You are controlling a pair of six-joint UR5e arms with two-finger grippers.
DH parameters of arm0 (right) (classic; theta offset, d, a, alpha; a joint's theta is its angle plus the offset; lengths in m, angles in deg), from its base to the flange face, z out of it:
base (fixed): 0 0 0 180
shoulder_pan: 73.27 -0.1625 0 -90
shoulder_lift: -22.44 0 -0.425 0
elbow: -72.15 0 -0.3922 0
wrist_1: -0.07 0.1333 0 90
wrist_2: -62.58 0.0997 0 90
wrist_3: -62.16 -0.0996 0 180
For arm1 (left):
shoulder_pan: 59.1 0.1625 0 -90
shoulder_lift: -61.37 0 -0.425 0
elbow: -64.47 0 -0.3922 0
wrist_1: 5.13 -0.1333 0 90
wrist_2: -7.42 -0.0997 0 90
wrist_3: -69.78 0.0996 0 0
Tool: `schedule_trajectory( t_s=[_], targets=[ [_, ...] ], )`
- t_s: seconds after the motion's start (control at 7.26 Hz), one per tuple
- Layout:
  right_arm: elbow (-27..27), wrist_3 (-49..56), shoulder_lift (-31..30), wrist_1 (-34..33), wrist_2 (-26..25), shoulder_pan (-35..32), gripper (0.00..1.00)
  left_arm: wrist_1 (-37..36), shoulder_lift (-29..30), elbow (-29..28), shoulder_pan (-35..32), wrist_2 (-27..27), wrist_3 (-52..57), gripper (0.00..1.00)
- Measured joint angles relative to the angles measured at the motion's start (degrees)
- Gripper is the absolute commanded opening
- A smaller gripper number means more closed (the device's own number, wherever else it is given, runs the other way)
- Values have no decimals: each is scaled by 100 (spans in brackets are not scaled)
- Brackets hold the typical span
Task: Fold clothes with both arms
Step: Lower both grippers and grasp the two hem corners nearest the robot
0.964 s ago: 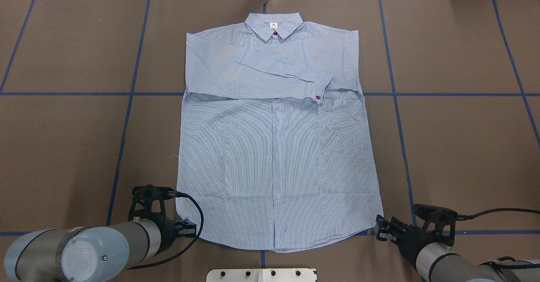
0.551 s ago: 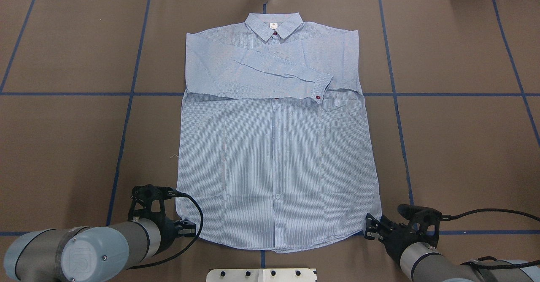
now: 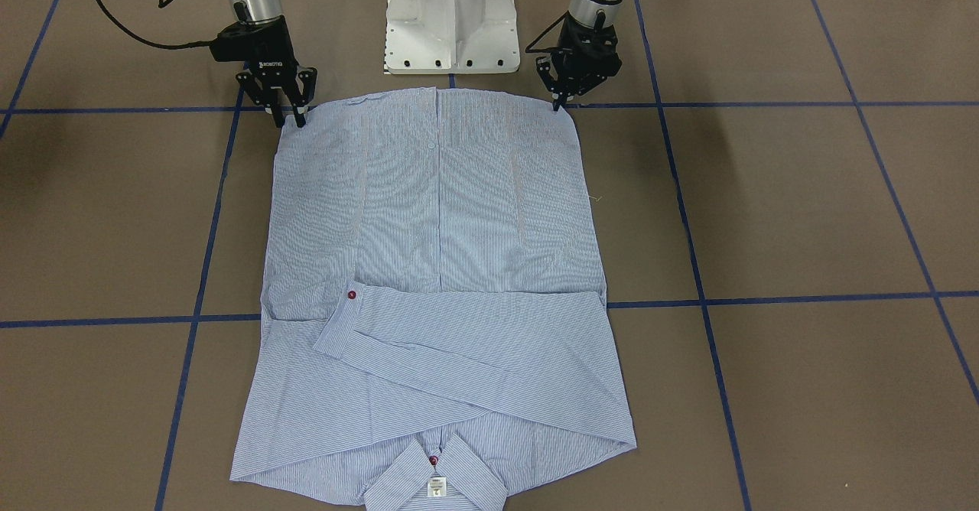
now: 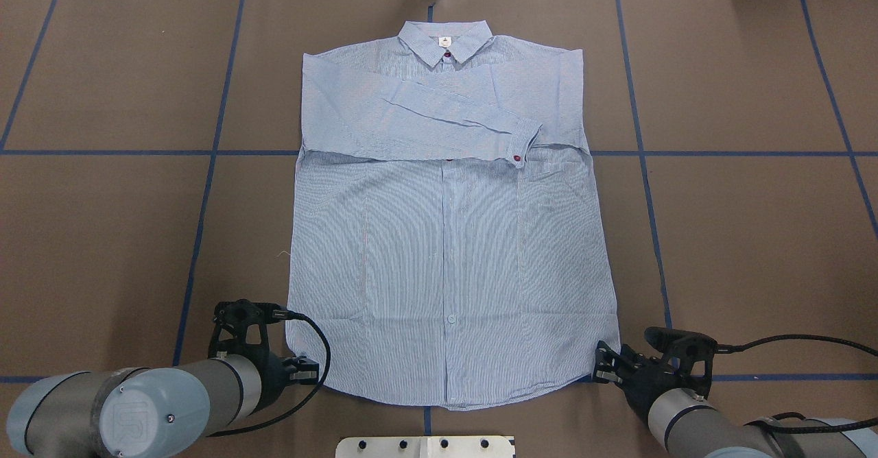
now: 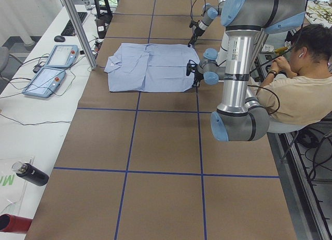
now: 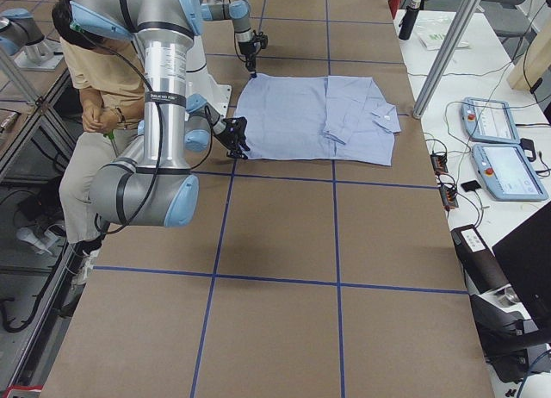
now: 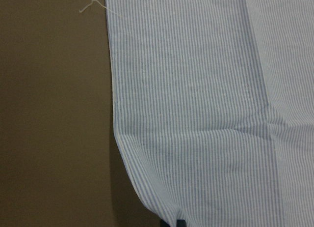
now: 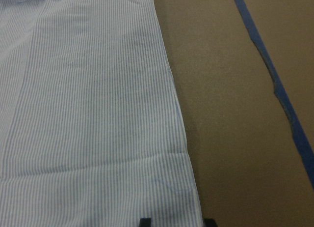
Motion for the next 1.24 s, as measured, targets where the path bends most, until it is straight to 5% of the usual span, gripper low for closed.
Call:
schedule_trajectory(
  t_s=[0.55,0.69,1.24],
  targets=[
    [-6,19,-12,-29,-5,1,38,0,3,-1,-8,0,0,0],
    [-6,16,-12,-31,-12,2,25,0,3,-1,-9,0,0,0],
    [-21,-8,0,-152,-145,48,0,0,3,9,-9,0,0,0]
  ],
)
